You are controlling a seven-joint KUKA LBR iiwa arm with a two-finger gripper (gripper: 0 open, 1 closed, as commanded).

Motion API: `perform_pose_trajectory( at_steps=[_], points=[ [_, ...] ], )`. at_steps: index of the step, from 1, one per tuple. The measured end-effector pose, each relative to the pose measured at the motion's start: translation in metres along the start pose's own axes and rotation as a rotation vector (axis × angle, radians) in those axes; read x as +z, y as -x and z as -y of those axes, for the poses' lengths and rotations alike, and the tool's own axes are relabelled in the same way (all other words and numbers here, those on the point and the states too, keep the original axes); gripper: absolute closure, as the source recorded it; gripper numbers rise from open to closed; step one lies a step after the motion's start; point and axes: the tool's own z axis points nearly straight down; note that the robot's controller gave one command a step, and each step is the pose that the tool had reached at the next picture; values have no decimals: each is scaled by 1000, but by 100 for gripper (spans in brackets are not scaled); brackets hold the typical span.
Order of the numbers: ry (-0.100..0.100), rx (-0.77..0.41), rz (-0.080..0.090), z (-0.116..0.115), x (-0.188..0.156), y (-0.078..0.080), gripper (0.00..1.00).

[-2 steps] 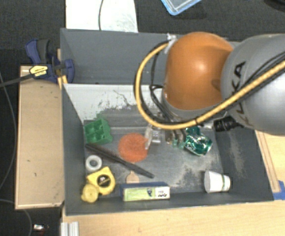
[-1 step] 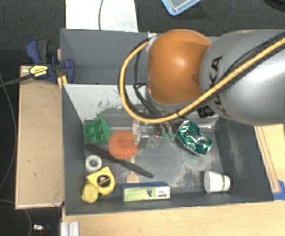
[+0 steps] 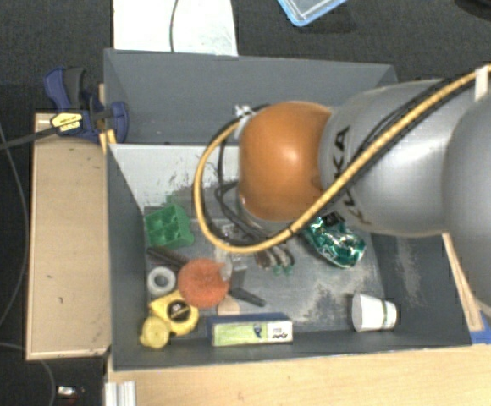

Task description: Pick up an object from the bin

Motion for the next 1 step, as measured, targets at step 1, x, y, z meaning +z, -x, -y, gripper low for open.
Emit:
perform_pose_trajectory(
  at_steps=[1],
  points=[
    [-2, -302, 9, -35, 35, 1, 100]
  ],
)
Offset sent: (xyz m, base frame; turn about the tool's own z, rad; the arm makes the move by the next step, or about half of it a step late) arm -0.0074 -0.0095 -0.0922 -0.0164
